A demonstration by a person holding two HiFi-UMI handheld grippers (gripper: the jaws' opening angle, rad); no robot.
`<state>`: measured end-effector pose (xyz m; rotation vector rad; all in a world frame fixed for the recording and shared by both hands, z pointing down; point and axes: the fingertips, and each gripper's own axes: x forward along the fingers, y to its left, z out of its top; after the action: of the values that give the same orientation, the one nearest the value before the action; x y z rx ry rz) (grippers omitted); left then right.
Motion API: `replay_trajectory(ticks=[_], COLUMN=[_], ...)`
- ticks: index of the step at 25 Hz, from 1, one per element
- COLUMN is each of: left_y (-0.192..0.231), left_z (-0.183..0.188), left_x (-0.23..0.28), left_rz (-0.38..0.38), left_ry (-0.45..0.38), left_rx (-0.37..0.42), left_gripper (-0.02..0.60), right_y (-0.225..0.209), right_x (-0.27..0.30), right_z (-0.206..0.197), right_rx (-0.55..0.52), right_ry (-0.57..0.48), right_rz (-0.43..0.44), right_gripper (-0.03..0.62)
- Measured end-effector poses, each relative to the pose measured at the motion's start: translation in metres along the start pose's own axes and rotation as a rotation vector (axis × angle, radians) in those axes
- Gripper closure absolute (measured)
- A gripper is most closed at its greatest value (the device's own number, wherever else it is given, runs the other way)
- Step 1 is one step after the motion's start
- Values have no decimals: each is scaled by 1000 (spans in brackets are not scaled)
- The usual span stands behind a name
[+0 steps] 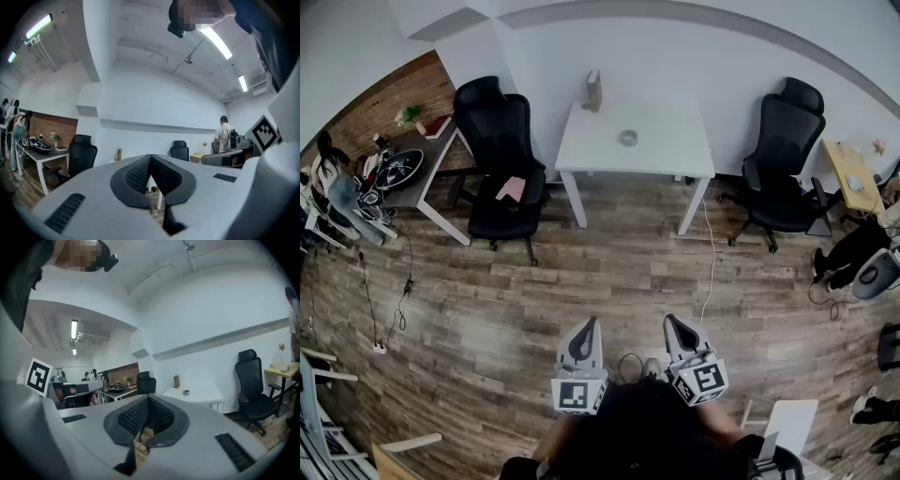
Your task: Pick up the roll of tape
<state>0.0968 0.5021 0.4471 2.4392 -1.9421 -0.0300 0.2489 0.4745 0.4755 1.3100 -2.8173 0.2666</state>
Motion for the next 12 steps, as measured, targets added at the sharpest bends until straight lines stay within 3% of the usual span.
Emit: replay_trajectory(ticks=[3, 12], left_y=[-2, -14], left_z=[4, 1], left_x=[5, 8], left_rz=[14, -4], left_ry=[-8, 2], left_rx=[-65, -45], left_gripper=[563, 563], right_y=[-2, -11], right_x=[2, -8], right_z=[0, 7], right_rx=[-4, 27], right_ry=[4, -32], right_rz=[-1, 2], right_gripper=[583, 583])
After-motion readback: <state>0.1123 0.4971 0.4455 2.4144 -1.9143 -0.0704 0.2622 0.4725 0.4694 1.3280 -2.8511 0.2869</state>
